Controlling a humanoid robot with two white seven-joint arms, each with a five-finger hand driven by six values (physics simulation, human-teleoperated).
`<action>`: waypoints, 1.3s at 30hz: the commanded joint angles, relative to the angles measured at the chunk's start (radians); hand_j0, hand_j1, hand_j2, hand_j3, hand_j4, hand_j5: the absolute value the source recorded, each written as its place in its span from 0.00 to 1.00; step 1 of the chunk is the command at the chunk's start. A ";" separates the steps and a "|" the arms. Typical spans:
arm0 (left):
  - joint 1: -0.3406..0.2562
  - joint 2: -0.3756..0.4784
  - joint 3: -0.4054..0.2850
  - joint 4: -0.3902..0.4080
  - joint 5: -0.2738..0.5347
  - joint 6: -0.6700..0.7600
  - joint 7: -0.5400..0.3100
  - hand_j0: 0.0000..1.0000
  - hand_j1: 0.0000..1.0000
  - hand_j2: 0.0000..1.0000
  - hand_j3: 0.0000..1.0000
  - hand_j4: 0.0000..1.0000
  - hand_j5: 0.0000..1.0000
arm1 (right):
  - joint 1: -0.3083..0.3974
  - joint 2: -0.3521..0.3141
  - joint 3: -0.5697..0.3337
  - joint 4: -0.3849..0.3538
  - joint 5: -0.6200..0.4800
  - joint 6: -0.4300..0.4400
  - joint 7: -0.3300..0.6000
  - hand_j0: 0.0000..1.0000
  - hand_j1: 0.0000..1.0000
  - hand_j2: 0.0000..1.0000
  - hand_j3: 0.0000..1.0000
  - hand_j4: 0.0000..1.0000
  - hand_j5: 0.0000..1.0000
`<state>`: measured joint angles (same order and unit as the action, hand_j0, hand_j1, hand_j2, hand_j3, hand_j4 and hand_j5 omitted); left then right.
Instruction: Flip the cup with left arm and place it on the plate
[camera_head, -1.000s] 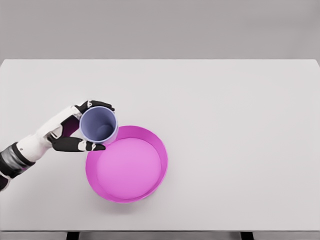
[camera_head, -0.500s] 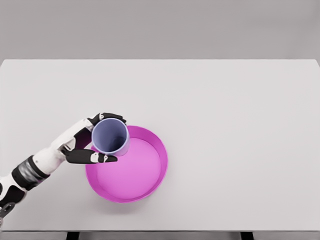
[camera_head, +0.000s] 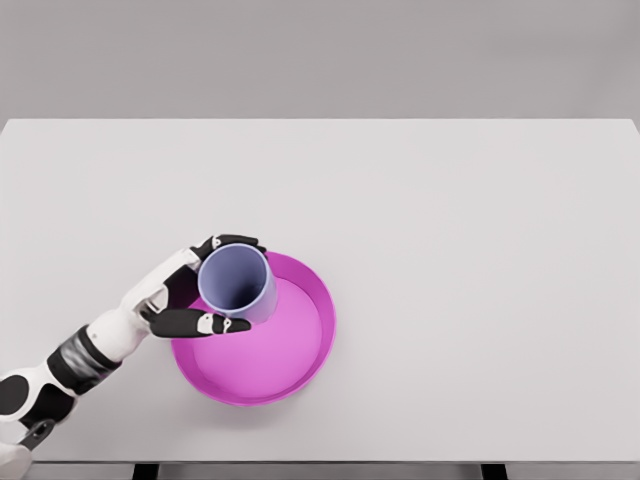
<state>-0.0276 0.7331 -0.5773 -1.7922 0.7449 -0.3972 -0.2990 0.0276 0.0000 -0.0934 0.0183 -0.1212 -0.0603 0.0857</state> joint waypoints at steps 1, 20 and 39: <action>0.000 -0.014 -0.001 0.007 0.007 0.017 0.000 0.75 0.75 0.75 0.75 0.75 0.75 | 0.000 0.000 0.000 0.000 0.000 0.000 0.000 1.00 1.00 1.00 1.00 1.00 1.00; 0.000 -0.083 -0.018 0.088 0.002 0.032 -0.002 0.81 0.81 0.81 0.81 0.81 0.81 | 0.000 0.000 0.000 0.000 0.000 0.000 0.000 1.00 1.00 1.00 1.00 1.00 1.00; 0.000 -0.069 -0.004 0.085 -0.015 0.031 -0.002 1.00 1.00 1.00 1.00 1.00 1.00 | 0.000 0.000 0.000 0.000 0.000 0.000 0.000 1.00 1.00 1.00 1.00 1.00 1.00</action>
<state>-0.0291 0.6632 -0.5830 -1.7085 0.7265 -0.3661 -0.3005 0.0276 0.0000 -0.0935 0.0184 -0.1211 -0.0603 0.0857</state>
